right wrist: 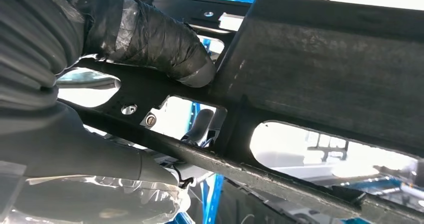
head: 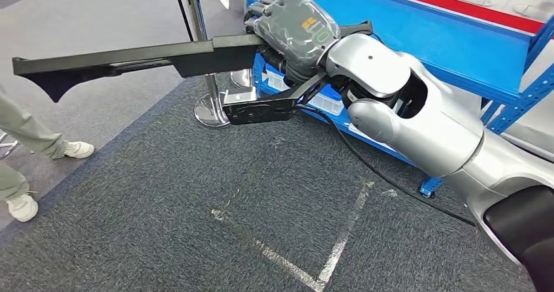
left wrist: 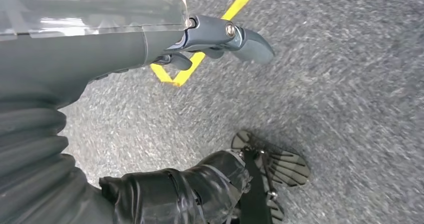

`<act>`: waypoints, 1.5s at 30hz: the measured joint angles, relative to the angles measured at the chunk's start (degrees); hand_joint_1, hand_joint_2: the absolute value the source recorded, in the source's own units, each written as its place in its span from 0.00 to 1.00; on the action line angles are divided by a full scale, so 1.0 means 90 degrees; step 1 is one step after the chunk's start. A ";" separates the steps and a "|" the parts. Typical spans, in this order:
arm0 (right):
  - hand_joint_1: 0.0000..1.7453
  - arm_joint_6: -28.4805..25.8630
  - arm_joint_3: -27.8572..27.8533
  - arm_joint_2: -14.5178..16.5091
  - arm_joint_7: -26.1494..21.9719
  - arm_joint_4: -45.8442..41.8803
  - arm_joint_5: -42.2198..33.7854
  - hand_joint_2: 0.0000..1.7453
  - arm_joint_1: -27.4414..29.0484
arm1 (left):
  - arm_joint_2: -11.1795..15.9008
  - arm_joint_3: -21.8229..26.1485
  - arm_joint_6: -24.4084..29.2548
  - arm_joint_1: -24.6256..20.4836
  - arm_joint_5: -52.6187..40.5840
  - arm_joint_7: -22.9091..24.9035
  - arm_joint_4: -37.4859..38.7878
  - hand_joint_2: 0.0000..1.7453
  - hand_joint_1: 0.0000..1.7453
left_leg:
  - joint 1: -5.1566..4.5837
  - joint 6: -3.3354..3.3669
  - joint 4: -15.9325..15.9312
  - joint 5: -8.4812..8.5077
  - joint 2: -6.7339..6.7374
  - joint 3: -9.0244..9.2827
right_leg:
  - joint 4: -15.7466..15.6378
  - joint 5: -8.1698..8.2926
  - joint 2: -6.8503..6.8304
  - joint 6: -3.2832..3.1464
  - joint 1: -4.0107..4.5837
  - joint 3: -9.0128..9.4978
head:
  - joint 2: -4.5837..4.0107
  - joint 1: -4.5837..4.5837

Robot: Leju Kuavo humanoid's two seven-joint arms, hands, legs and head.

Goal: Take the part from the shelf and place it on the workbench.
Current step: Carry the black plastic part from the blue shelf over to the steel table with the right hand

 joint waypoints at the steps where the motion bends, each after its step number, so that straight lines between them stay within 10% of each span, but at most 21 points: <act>1: 1.00 0.0001 -0.0001 -0.0006 0.0004 -0.0005 0.0002 1.00 -0.0006 | -0.0008 -0.0001 0.0001 0.0000 -0.0001 -0.0005 0.0001 1.00 0.00 | 0.0019 -0.0046 -0.0003 0.0023 -0.0056 -0.0039 | -0.0097 -0.0009 0.0056 -0.0018 0.0007 0.0035 | 0.0000 -0.0001; 5: 1.00 -0.0001 -0.0001 -0.0001 0.0013 -0.0035 0.0010 1.00 -0.0025 | 0.0007 -0.0004 0.0002 0.0024 -0.0008 -0.0042 0.0001 1.00 0.00 | 0.0032 -0.0216 0.0111 -0.0026 0.0025 -0.0184 | -0.0280 0.0094 -0.0203 -0.0102 -0.0038 0.0104 | 0.0000 -0.0018; 10: 1.00 0.0001 -0.0001 -0.0001 0.0012 -0.0048 0.0031 1.00 -0.0044 | 0.0012 -0.0006 -0.0029 0.0014 -0.0018 -0.0072 0.0000 1.00 0.00 | 0.0085 -0.0395 0.1625 -0.0640 0.0516 -0.0884 | -0.0313 0.0101 -0.0591 -0.0143 -0.0053 0.0129 | -0.0001 -0.0086; 13: 1.00 0.0002 -0.0001 -0.0001 0.0011 -0.0048 0.0039 1.00 -0.0040 | 0.0025 -0.0009 -0.0041 0.0018 -0.0019 -0.0073 -0.0001 1.00 0.00 | 0.0114 -0.0456 0.0775 -0.0164 0.0721 -0.0431 | -0.0265 0.0042 -0.0803 -0.0079 -0.0081 0.0142 | -0.0001 -0.0088; 16: 1.00 0.0004 -0.0004 -0.0005 0.0012 -0.0048 0.0043 1.00 -0.0073 | 0.0021 -0.0022 -0.0060 0.0002 -0.0018 -0.0075 0.0001 1.00 0.00 | 0.0048 -0.0337 0.0037 0.0006 0.0983 -0.0064 | -0.0208 -0.0019 -0.0956 0.0029 -0.0014 0.0132 | -0.0001 -0.0108; 20: 1.00 0.0016 -0.0003 -0.0004 -0.0012 -0.0051 0.0043 1.00 -0.0081 | 0.0015 -0.0051 -0.0079 0.0003 -0.0016 -0.0075 0.0001 1.00 0.00 | 0.0047 -0.0108 0.0012 0.0030 0.0714 -0.0083 | -0.0095 -0.0165 -0.0954 0.0136 -0.0017 0.0119 | 0.0001 -0.0084; 24: 1.00 0.0046 -0.0002 -0.0021 -0.0025 -0.0049 0.0043 1.00 -0.0056 | 0.0018 -0.0058 -0.0096 0.0004 -0.0010 -0.0067 0.0001 1.00 0.00 | 0.0024 0.0027 -0.0021 0.0074 0.0447 -0.0090 | 0.1365 -0.0864 -0.0443 0.0130 -0.0031 -0.0577 | -0.0001 -0.0063; 26: 1.00 0.0063 0.0000 -0.0032 -0.0027 -0.0047 0.0043 1.00 -0.0015 | 0.0018 -0.0061 -0.0105 0.0002 -0.0008 -0.0056 0.0001 1.00 0.00 | -0.0005 0.0037 -0.0016 0.0081 0.0278 -0.0094 | 0.1633 -0.0804 -0.0405 0.0086 -0.0019 -0.0751 | -0.0001 -0.0064; 30: 1.00 0.0073 0.0002 -0.0035 -0.0029 -0.0048 0.0035 1.00 -0.0022 | 0.0001 -0.0065 -0.0126 0.0009 -0.0001 -0.0037 0.0005 1.00 0.00 | -0.0015 0.0013 0.0020 0.0098 -0.0042 -0.0134 | 0.0217 -0.0017 0.0034 -0.0100 0.0009 -0.0159 | 0.0000 -0.0078; 34: 1.00 0.0070 0.0002 -0.0025 -0.0038 -0.0047 0.0002 1.00 -0.0040 | -0.0004 -0.0074 -0.0152 0.0007 0.0024 -0.0041 0.0008 1.00 0.00 | 0.0052 -0.0135 0.0002 0.0178 -0.0270 -0.0254 | -0.0174 0.0079 0.0023 -0.0110 0.0021 0.0004 | -0.0001 -0.0090; 38: 1.00 0.0069 0.0002 -0.0002 -0.0043 -0.0044 -0.0004 1.00 -0.0061 | 0.0004 -0.0082 -0.0158 0.0031 0.0027 -0.0043 0.0008 1.00 0.00 | 0.0020 -0.0298 0.0838 -0.0291 0.0361 -0.0644 | -0.0276 0.0130 -0.0307 -0.0164 -0.0029 0.0075 | -0.0001 -0.0139; 41: 1.00 0.0071 0.0005 0.0001 -0.0044 -0.0040 -0.0005 1.00 -0.0043 | -0.0001 -0.0084 -0.0161 0.0015 0.0027 -0.0042 0.0008 1.00 0.00 | 0.0066 -0.0385 0.1631 -0.0530 0.0522 -0.0999 | -0.0272 0.0113 -0.0569 -0.0171 -0.0025 0.0076 | -0.0001 -0.0147; 45: 1.00 0.0069 0.0005 0.0003 -0.0046 -0.0041 -0.0010 1.00 -0.0051 | 0.0015 -0.0090 -0.0158 0.0015 0.0027 -0.0044 0.0008 1.00 0.00 | 0.0035 -0.0335 0.0312 0.0016 0.0806 -0.0261 | -0.0234 0.0045 -0.0853 -0.0094 -0.0010 0.0094 | -0.0001 -0.0145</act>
